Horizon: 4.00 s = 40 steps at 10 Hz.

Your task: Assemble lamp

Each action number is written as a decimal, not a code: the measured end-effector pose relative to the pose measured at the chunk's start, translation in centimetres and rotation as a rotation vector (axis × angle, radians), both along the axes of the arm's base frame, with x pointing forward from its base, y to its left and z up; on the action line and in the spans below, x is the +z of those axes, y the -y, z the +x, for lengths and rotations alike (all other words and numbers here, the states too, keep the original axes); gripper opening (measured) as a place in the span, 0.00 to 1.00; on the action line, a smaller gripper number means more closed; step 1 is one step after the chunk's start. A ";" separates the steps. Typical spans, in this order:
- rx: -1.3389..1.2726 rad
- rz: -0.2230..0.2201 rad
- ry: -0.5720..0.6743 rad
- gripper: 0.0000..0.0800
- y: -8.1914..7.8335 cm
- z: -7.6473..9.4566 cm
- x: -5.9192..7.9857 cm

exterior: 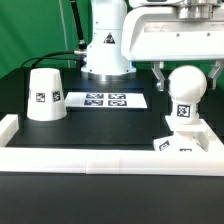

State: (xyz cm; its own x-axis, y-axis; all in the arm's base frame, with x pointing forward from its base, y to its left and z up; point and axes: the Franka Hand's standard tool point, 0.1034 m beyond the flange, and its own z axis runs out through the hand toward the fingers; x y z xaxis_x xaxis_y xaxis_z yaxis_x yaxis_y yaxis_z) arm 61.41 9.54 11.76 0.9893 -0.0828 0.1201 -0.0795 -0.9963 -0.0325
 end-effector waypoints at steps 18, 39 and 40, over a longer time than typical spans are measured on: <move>0.144 0.005 -0.033 0.87 -0.7 -0.6 -0.2; 0.586 -0.060 0.001 0.72 -0.3 -0.3 0.0; 0.525 -0.054 -0.002 0.72 -0.3 -0.4 0.0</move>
Offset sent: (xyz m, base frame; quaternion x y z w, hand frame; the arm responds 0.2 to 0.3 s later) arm -0.0036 0.0078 -0.0044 -0.0253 -0.0195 0.2837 0.9584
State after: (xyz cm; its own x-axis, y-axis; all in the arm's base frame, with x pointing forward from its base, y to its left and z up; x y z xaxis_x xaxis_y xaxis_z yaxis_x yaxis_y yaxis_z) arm 61.03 9.81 11.76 0.8961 0.4302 0.1089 0.4308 -0.9022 0.0197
